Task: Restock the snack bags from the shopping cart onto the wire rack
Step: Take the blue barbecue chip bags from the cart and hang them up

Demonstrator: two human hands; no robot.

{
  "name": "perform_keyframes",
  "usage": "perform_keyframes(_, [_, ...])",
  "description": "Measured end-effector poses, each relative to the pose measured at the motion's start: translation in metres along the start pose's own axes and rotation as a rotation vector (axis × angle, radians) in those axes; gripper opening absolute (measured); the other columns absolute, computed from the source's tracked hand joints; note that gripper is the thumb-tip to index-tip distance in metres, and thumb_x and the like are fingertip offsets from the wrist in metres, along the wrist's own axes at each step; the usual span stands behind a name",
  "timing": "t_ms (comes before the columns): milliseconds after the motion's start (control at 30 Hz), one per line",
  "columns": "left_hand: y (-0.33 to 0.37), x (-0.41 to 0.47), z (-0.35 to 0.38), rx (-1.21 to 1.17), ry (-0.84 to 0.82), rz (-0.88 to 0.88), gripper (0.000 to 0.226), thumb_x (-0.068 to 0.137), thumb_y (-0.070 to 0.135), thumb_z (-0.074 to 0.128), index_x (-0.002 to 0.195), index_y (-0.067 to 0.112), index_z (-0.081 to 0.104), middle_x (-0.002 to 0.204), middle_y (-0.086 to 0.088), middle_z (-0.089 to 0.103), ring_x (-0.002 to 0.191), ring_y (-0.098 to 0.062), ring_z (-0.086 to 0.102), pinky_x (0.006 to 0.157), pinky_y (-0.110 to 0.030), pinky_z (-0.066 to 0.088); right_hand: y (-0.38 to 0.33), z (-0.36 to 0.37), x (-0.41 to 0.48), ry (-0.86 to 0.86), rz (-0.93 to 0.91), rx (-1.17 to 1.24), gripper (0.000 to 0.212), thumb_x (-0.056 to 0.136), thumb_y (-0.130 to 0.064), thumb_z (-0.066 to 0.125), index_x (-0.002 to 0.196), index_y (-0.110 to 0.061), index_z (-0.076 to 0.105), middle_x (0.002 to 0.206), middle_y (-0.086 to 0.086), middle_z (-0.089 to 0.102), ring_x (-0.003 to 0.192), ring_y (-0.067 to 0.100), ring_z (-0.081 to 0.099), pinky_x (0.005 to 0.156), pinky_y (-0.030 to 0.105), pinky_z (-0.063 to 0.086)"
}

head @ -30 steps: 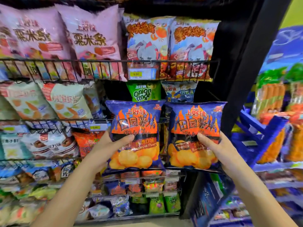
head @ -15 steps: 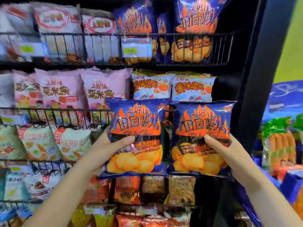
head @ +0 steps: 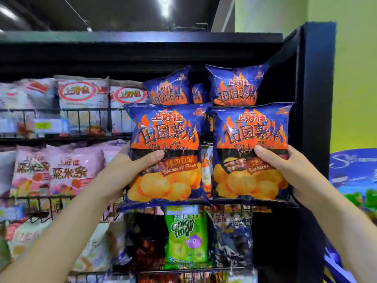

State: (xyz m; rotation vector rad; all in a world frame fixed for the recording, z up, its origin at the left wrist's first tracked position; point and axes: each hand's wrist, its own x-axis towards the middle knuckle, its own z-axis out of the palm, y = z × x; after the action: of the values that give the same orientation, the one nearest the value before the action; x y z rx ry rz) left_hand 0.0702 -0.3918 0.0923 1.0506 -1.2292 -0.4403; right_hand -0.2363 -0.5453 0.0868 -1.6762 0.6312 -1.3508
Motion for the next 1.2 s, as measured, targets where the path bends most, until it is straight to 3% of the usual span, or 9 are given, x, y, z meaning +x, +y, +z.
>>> perform_keyframes(100, [0.006,0.011,-0.006,0.02,0.009,0.021,0.116,0.021,0.067,0.097,0.126,0.031,0.063,0.109,0.005,0.08,0.093,-0.017,0.078,0.065,-0.026,0.062,-0.005,0.005,0.006,-0.01,-0.02,0.005,0.046,0.074,-0.046,0.082,0.115,-0.031,0.068,0.101,-0.002,0.08,0.087,0.022,0.078,0.079,0.041,0.06])
perform_keyframes(233, [0.008,0.024,-0.01,0.055,0.003,0.036,0.109,0.029,0.068,0.096,0.127,0.035,0.063,0.111,0.007,0.079,0.097,-0.02,0.078,0.074,-0.035,0.063,-0.014,0.006,0.018,0.005,-0.035,0.011,0.045,0.077,-0.045,0.082,0.116,-0.029,0.067,0.1,-0.002,0.08,0.087,0.021,0.078,0.077,0.039,0.06])
perform_keyframes(433, [0.02,0.042,-0.007,0.059,-0.055,0.079,0.108,0.02,0.07,0.095,0.12,0.036,0.069,0.105,0.004,0.08,0.086,-0.021,0.079,0.059,-0.028,0.062,-0.056,0.004,0.062,0.056,-0.151,0.001,0.045,0.083,-0.044,0.081,0.12,-0.025,0.065,0.102,-0.001,0.08,0.09,0.02,0.078,0.077,0.037,0.063])
perform_keyframes(633, [0.025,0.054,-0.008,0.092,-0.074,0.09,0.073,0.062,0.053,0.091,0.128,0.041,0.063,0.112,0.006,0.079,0.095,-0.024,0.078,0.083,-0.043,0.059,-0.093,0.008,0.118,0.092,-0.298,0.0,0.052,0.084,-0.042,0.082,0.127,-0.017,0.065,0.109,0.0,0.079,0.097,0.019,0.077,0.083,0.037,0.062])
perform_keyframes(733, [0.024,0.055,-0.009,0.084,-0.068,0.068,0.068,0.063,0.051,0.086,0.126,0.041,0.063,0.11,0.007,0.079,0.094,-0.022,0.078,0.077,-0.04,0.06,-0.101,0.011,0.141,0.086,-0.335,-0.02,0.047,0.087,-0.042,0.079,0.124,-0.016,0.067,0.109,0.0,0.079,0.097,0.018,0.077,0.083,0.036,0.063])
perform_keyframes(867, [0.02,0.058,-0.012,0.096,-0.051,0.049,0.102,0.041,0.067,0.093,0.133,0.037,0.061,0.114,0.005,0.078,0.095,-0.023,0.078,0.068,-0.034,0.063,-0.11,0.011,0.168,0.1,-0.371,-0.018,0.056,0.084,-0.048,0.08,0.127,-0.016,0.065,0.11,-0.001,0.078,0.095,0.015,0.077,0.078,0.032,0.063])
perform_keyframes(967, [0.018,0.06,-0.011,0.088,-0.058,0.068,0.093,0.048,0.059,0.094,0.133,0.037,0.061,0.114,0.005,0.078,0.097,-0.023,0.078,0.068,-0.032,0.063,-0.111,0.009,0.186,0.127,-0.408,-0.029,0.067,0.08,-0.048,0.084,0.132,-0.014,0.059,0.117,0.0,0.075,0.099,0.014,0.076,0.083,0.033,0.062])
perform_keyframes(1067, [0.015,0.061,-0.009,0.086,-0.062,0.069,0.095,0.035,0.064,0.098,0.122,0.044,0.065,0.111,0.007,0.079,0.093,-0.021,0.078,0.067,-0.033,0.063,-0.105,0.007,0.197,0.119,-0.404,-0.059,0.069,0.078,-0.048,0.085,0.133,-0.02,0.055,0.12,-0.005,0.073,0.102,0.009,0.073,0.086,0.031,0.061])
perform_keyframes(1200, [0.012,0.062,-0.009,0.091,-0.052,0.07,0.086,0.051,0.054,0.096,0.129,0.038,0.063,0.112,0.004,0.079,0.094,-0.021,0.078,0.069,-0.034,0.062,-0.096,0.007,0.204,0.106,-0.418,-0.102,0.071,0.08,-0.045,0.084,0.137,-0.025,0.047,0.124,-0.009,0.068,0.107,0.006,0.069,0.086,0.027,0.059])
